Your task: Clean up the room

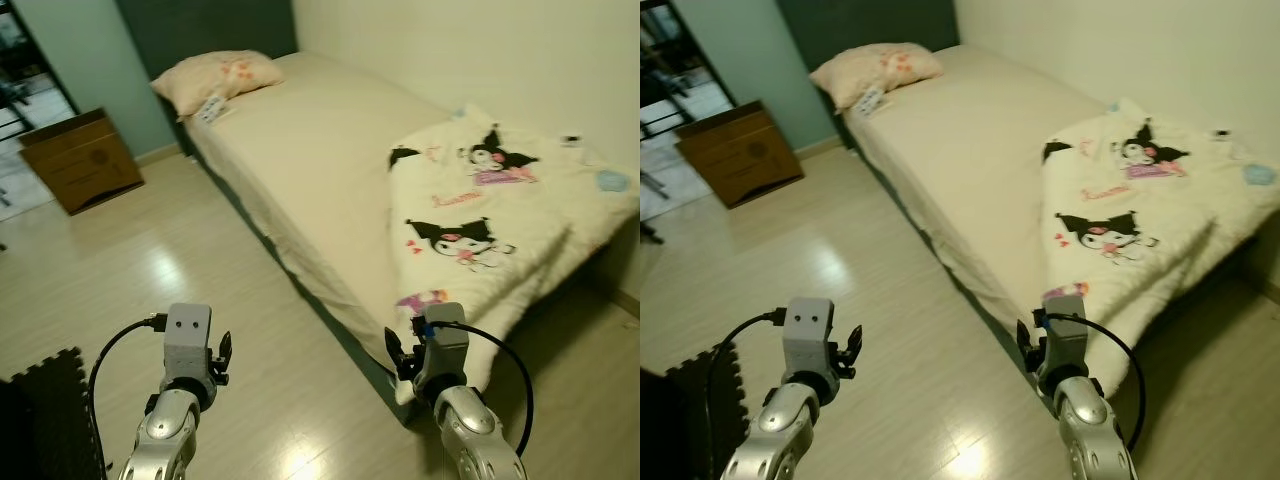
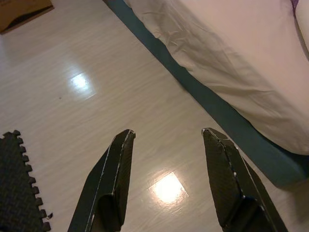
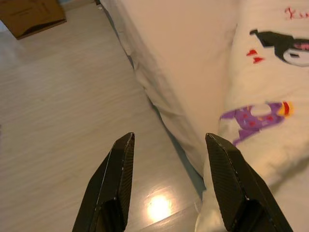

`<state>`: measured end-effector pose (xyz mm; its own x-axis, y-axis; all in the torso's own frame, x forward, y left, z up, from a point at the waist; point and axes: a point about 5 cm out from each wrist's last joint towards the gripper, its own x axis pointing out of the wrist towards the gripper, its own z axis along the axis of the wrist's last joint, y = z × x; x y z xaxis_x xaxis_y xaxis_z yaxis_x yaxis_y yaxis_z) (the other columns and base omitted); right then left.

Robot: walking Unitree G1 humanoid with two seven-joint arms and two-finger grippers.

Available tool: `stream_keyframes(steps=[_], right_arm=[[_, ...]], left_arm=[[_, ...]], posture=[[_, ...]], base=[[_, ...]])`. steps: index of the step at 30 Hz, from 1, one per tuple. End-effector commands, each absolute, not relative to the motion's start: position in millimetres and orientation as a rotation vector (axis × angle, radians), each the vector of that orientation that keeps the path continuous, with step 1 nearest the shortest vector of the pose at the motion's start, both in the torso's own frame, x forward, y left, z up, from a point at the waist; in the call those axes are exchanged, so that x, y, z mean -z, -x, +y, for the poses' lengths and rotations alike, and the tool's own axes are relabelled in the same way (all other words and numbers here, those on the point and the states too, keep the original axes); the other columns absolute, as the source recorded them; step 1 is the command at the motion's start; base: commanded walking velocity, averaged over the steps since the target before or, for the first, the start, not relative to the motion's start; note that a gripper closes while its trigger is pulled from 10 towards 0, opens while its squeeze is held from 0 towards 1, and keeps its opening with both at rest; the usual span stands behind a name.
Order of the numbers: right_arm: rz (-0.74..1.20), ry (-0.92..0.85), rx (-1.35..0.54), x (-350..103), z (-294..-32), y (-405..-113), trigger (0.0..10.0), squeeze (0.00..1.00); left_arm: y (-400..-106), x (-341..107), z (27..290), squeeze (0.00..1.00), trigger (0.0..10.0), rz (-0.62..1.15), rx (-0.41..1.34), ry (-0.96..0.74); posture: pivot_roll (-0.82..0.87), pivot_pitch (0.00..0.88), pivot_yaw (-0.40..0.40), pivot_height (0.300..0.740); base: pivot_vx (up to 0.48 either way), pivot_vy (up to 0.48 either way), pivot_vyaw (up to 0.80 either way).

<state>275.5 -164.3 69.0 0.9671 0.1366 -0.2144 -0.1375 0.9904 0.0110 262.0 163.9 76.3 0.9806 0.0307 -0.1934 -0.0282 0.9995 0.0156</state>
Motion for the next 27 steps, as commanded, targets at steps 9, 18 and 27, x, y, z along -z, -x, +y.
stream_keyframes(steps=[9, 18, 27], right_arm=[[0.211, -0.006, -0.154, -67.9, -157.8, -274.5, 10.0, 0.00], [0.215, -0.005, -0.157, -68.0, -159.3, -274.0, 10.0, 0.00], [0.227, -0.033, -0.136, -67.9, -163.2, -277.1, 10.0, 0.00]], left_arm=[[-254.6, -71.6, 168.8, 0.00, 10.0, 0.213, -0.038, -0.030], [-252.7, -72.0, 167.3, 0.00, 10.0, 0.206, -0.042, -0.018], [-252.1, -73.8, 167.5, 0.00, 10.0, 0.196, -0.073, 0.004]], posture=[[-0.05, 0.130, 0.068, 0.733], [-0.05, 0.135, 0.054, 0.733], [-0.05, 0.138, 0.031, 0.733]], base=[[0.000, 0.000, 0.80], [0.000, 0.000, 0.80], [0.000, 0.000, 0.36]])
